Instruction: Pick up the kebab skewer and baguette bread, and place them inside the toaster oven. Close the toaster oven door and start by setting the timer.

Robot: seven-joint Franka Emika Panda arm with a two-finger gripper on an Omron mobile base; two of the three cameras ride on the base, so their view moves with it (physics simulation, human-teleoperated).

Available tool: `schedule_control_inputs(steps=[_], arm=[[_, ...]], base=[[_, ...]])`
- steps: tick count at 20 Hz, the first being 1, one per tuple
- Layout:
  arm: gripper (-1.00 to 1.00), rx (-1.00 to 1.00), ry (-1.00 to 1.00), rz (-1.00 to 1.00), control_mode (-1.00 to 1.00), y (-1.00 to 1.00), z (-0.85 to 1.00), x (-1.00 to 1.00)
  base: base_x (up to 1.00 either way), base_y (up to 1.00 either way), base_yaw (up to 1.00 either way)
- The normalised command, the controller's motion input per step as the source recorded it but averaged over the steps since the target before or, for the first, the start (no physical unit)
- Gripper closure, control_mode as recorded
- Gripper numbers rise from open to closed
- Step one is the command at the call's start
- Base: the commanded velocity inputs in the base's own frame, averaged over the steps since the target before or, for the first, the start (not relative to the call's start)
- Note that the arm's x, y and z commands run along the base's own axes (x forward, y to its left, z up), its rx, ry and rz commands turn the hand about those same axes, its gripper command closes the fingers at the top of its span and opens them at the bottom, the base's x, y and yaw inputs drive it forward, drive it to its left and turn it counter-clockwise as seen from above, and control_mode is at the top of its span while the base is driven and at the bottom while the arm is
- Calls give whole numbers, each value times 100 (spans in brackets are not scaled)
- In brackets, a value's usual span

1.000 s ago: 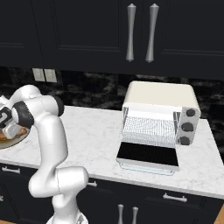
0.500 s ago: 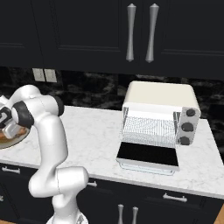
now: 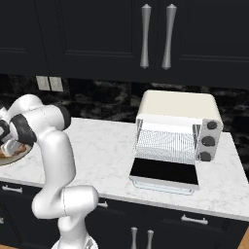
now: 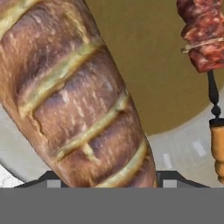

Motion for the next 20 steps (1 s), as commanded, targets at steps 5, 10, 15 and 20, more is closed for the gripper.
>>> schedule_control_inputs(steps=[5, 10, 15, 20], arm=[[100, 6, 0, 1, -100, -53, 76, -52], [100, 9, 0, -8, -100, -99, 46, -58], [100, 15, -1, -23, -100, -100, 49, -24], [100, 17, 0, -30, -100, -100, 40, -23]], base=[[0, 0, 0], [0, 0, 0], [0, 0, 0], [0, 0, 0]])
